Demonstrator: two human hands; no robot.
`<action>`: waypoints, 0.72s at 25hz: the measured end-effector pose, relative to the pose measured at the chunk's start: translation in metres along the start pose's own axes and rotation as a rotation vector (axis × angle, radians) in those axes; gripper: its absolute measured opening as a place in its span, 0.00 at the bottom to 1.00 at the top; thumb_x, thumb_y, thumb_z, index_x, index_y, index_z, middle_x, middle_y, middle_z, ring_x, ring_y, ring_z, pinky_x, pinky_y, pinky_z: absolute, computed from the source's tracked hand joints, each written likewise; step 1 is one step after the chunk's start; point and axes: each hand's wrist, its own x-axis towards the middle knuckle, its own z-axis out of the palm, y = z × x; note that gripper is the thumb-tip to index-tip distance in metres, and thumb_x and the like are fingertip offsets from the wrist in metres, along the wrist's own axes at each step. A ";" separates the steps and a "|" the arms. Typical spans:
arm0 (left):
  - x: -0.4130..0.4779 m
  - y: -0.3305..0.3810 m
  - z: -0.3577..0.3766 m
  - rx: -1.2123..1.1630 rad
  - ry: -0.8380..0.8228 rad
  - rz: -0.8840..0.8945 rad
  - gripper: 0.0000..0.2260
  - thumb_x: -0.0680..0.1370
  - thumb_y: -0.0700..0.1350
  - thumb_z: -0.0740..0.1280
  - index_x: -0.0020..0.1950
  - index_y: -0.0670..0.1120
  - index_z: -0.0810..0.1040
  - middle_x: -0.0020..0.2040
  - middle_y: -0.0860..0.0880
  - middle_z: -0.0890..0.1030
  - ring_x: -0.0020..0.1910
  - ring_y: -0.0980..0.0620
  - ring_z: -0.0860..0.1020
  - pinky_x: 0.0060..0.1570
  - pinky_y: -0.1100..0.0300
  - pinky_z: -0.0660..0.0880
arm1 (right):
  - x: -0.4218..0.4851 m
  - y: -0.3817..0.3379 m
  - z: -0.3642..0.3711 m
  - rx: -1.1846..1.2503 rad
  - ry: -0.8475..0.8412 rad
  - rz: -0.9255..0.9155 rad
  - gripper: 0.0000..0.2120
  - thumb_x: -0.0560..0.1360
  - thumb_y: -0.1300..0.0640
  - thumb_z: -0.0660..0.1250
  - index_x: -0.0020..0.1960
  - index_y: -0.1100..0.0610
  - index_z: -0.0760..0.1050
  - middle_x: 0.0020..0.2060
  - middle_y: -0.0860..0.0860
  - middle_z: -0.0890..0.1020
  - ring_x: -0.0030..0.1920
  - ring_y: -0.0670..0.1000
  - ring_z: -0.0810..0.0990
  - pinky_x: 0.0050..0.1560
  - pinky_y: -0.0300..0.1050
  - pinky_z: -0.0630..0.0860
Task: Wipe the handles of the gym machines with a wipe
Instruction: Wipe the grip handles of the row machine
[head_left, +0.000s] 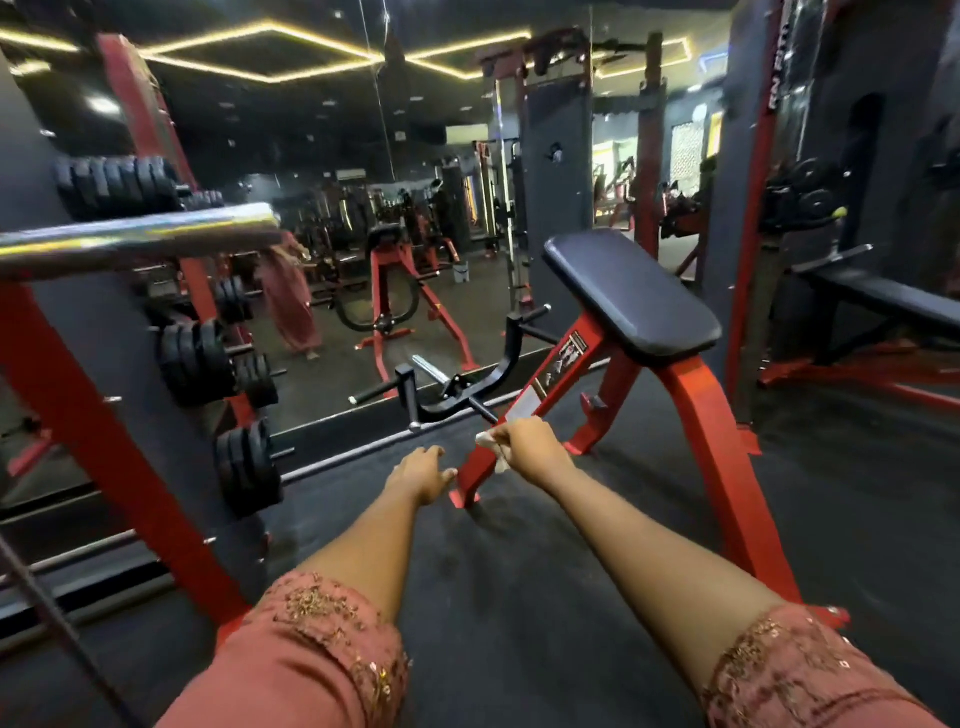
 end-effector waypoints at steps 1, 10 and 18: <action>0.030 -0.002 0.004 0.003 -0.013 0.005 0.25 0.78 0.54 0.61 0.72 0.45 0.63 0.72 0.42 0.65 0.70 0.43 0.65 0.68 0.50 0.63 | 0.027 0.010 0.007 0.005 -0.008 0.001 0.15 0.78 0.49 0.61 0.53 0.57 0.81 0.45 0.60 0.83 0.50 0.58 0.80 0.47 0.45 0.71; 0.293 -0.058 0.029 -0.040 -0.033 -0.123 0.24 0.79 0.52 0.61 0.71 0.43 0.64 0.71 0.41 0.67 0.69 0.43 0.66 0.66 0.55 0.63 | 0.286 0.106 0.106 0.138 -0.146 0.044 0.11 0.76 0.55 0.63 0.55 0.52 0.80 0.48 0.56 0.84 0.54 0.53 0.79 0.51 0.41 0.71; 0.446 -0.125 0.031 -0.166 0.005 -0.345 0.23 0.79 0.51 0.61 0.71 0.43 0.65 0.69 0.41 0.68 0.69 0.43 0.67 0.67 0.53 0.64 | 0.488 0.133 0.189 0.341 -0.240 0.034 0.12 0.76 0.52 0.62 0.54 0.53 0.81 0.50 0.60 0.82 0.54 0.60 0.78 0.49 0.48 0.75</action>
